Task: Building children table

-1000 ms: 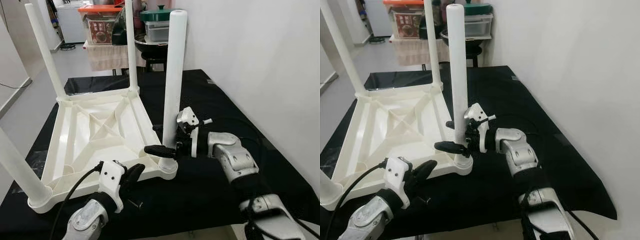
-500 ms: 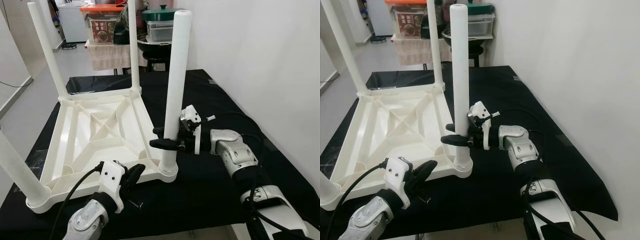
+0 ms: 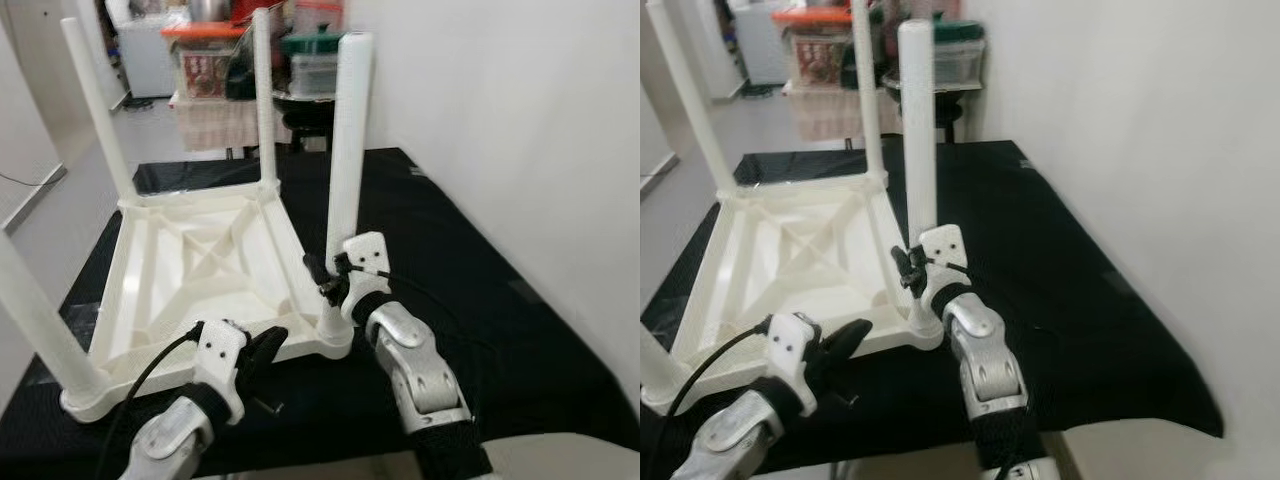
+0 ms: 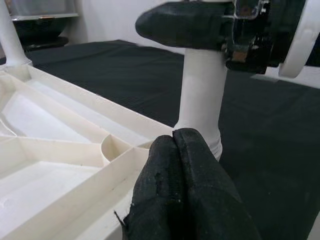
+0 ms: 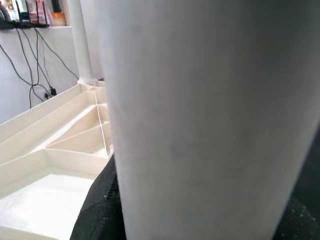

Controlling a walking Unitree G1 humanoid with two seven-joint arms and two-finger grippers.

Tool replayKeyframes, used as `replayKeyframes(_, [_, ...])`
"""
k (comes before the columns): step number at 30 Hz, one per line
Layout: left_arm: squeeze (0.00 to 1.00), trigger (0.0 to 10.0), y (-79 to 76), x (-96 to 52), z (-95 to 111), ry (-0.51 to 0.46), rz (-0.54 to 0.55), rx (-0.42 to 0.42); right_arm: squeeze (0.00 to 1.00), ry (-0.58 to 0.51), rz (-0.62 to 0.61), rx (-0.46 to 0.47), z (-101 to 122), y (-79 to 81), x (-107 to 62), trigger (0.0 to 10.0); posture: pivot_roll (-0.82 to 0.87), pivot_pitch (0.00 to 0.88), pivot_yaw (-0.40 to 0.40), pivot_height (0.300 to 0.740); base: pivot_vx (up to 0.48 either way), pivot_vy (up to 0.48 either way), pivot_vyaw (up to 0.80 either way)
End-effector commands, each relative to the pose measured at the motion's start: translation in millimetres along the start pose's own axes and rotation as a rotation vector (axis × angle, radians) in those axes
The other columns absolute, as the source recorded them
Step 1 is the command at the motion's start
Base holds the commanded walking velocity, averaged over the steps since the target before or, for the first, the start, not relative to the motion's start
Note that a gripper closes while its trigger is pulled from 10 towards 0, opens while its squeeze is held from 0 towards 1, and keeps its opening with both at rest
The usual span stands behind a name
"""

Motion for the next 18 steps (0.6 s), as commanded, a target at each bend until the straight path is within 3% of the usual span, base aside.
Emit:
replayKeyframes(1, [0.00,10.0,2.0,1.0,-2.7,0.014,-0.010,-0.002,0.00,0.144,0.008,0.053,-31.1,-1.6,-1.7,0.0,-0.02,0.000,-0.026,0.740,0.000,0.000,0.00])
replayKeyframes(2, [0.00,10.0,2.0,2.0,-2.3,0.011,-0.009,-0.001,0.00,0.167,0.036,0.051,-33.8,1.1,-0.2,0.0,-0.03,0.000,-0.012,0.740,0.000,0.000,0.00])
replayKeyframes(4, [0.00,10.0,2.1,3.3,-2.0,0.009,0.001,0.005,0.00,0.189,0.096,0.075,-34.4,9.2,0.1,10.0,-0.01,0.000,-0.023,0.740,0.000,0.000,0.00])
replayKeyframes(5, [0.00,10.0,2.1,3.3,-2.0,0.009,0.001,0.005,0.00,0.189,0.096,0.075,-34.4,9.2,0.1,10.0,-0.01,0.000,-0.023,0.740,0.000,0.000,0.00])
replayKeyframes(6, [0.00,10.0,2.2,3.5,-1.8,0.009,0.007,0.006,1.00,0.179,0.162,0.099,-31.2,14.2,0.1,10.0,-0.01,0.000,-0.025,0.740,0.000,0.000,0.00])
replayKeyframes(8, [0.00,10.0,2.3,2.9,-1.9,0.009,0.009,0.006,1.00,0.164,0.210,0.110,-27.0,18.5,-0.2,10.0,-0.01,0.000,-0.025,0.740,0.000,0.000,0.00])
replayKeyframes(10, [0.00,10.0,1.9,1.7,-2.4,0.010,0.009,0.002,1.00,0.140,0.359,0.113,-18.6,30.1,-2.8,10.0,-0.01,0.000,-0.025,0.740,0.000,0.000,0.00])
replayKeyframes(11, [0.00,10.0,1.9,1.7,-2.4,0.010,0.009,0.002,1.00,0.140,0.359,0.113,-18.6,30.1,-2.8,10.0,-0.01,0.000,-0.025,0.740,0.000,0.000,0.00])
replayKeyframes(13, [0.00,10.0,0.7,1.3,-3.2,0.014,0.001,0.000,1.00,0.106,0.489,0.079,-7.1,36.9,-9.5,10.0,-0.01,0.000,-0.026,0.740,0.000,0.000,0.00])
replayKeyframes(14, [0.00,10.0,0.7,1.3,-3.2,0.014,0.001,0.000,1.00,0.106,0.489,0.079,-7.1,36.9,-9.5,10.0,-0.01,0.000,-0.026,0.740,0.000,0.000,0.00])
replayKeyframes(15, [0.00,10.0,-1.3,0.6,-3.8,0.021,-0.010,0.010,0.25,0.098,0.624,0.005,0.1,31.8,-15.1,10.0,0.00,0.000,-0.031,0.740,0.000,0.000,0.00])
replayKeyframes(16, [0.00,10.0,-1.3,0.6,-3.8,0.021,-0.010,0.010,0.25,0.098,0.624,0.005,0.1,31.8,-15.1,10.0,0.00,0.000,-0.031,0.740,0.000,0.000,0.00])
replayKeyframes(17, [0.00,10.0,-2.3,-0.5,-4.5,0.026,-0.011,0.018,0.00,0.107,0.699,-0.017,2.4,24.0,-16.2,10.0,0.00,0.000,-0.036,0.740,0.000,0.000,0.00])
replayKeyframes(18, [0.00,10.0,-2.3,-1.4,-5.2,0.031,-0.006,0.019,0.00,0.119,0.708,-0.018,1.7,18.0,-13.7,10.0,0.01,0.000,-0.037,0.740,0.000,0.000,0.00])
Point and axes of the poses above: a point about 5 cm out from each wrist's last joint towards the gripper, its own x axis pointing out of the wrist towards the gripper, its own z axis along the axis of the wrist's last joint, y = z × x, the point moved 2 cm from there along x, pointing out of the wrist towards the gripper, and after that the axes turned 4 degrees about x, right-handed, at the moved point
